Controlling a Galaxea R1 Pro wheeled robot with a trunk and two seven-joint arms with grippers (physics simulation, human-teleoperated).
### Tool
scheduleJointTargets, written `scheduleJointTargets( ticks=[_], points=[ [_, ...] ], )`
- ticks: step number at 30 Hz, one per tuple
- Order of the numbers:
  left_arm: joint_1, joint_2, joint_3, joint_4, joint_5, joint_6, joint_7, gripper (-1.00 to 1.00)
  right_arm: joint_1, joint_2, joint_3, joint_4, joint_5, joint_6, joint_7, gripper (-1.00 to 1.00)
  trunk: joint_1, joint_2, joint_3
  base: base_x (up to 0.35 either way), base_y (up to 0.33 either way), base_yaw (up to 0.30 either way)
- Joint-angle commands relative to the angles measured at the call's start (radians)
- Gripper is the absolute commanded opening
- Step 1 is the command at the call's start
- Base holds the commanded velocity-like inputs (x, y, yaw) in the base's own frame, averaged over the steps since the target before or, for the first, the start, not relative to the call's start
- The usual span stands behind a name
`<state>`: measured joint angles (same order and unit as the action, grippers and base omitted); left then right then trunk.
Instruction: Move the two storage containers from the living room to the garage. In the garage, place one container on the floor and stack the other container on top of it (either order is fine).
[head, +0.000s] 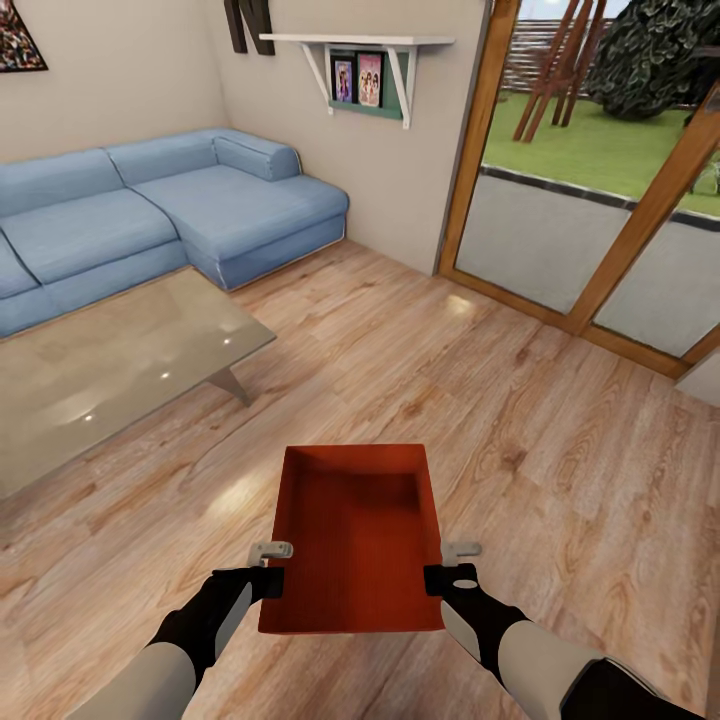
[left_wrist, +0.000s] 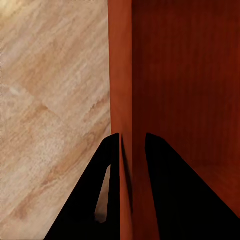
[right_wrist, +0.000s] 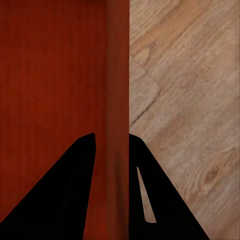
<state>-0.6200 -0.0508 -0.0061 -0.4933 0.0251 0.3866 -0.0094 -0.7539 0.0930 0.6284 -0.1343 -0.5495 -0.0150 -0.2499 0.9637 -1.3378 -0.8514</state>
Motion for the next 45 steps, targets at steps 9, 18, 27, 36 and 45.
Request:
scheduleJointTargets(
  ticks=[9,18,27,36,45],
  points=[
    [0.0,0.002,0.001,0.004,0.003,0.006,0.005,-1.0,-0.001,-0.001,-0.013,-0.004,0.008,-0.019,-0.003,-1.0,-0.035,0.063,0.028,0.0,0.0,0.0],
    [0.0,0.002,0.001,0.004,0.003,0.006,0.005,-1.0,-0.001,-0.004,-0.013,-0.004,0.008,-0.018,-0.005,-1.0,-0.069,0.126,0.056,0.0,0.0,0.0],
    [0.0,0.002,0.001,0.002,0.003,0.006,0.005,-1.0,-0.001,-0.003,-0.013,-0.004,0.008,-0.019,-0.01,-1.0,-0.104,0.189,0.084,0.0,0.0,0.0],
    [0.0,0.002,0.001,0.002,0.003,0.006,0.005,-1.0,-0.001,-0.003,-0.013,-0.004,0.008,-0.017,-0.012,-1.0,-0.138,0.252,0.112,0.0,0.0,0.0],
    [0.0,0.002,0.001,0.004,0.003,0.006,0.005,-1.0,-0.001,-0.002,-0.013,-0.004,0.008,-0.017,-0.013,-1.0,-0.173,0.315,0.14,0.0,0.0,0.0]
  ],
)
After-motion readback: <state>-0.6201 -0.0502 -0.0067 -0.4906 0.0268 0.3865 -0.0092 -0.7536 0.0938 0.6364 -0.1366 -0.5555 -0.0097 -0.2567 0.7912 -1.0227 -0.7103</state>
